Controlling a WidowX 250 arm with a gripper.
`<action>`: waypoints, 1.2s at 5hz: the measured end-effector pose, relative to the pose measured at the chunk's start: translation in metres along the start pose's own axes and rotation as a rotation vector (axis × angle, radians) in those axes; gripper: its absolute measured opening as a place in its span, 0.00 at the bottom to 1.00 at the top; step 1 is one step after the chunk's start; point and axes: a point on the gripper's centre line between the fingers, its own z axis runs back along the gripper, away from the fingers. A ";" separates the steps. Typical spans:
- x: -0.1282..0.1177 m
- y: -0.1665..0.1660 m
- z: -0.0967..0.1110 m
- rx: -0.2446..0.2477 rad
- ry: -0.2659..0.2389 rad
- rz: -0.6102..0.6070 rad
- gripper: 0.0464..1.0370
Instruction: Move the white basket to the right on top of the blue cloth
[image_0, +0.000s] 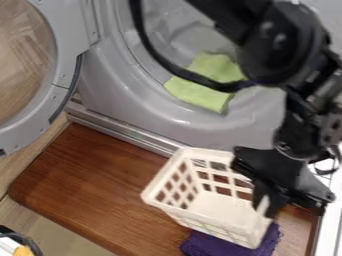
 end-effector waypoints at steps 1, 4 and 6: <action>0.003 -0.019 -0.009 -0.005 -0.003 -0.007 0.05; 0.014 -0.049 -0.043 0.016 0.043 0.032 0.28; 0.014 -0.050 -0.045 0.028 0.054 0.040 0.89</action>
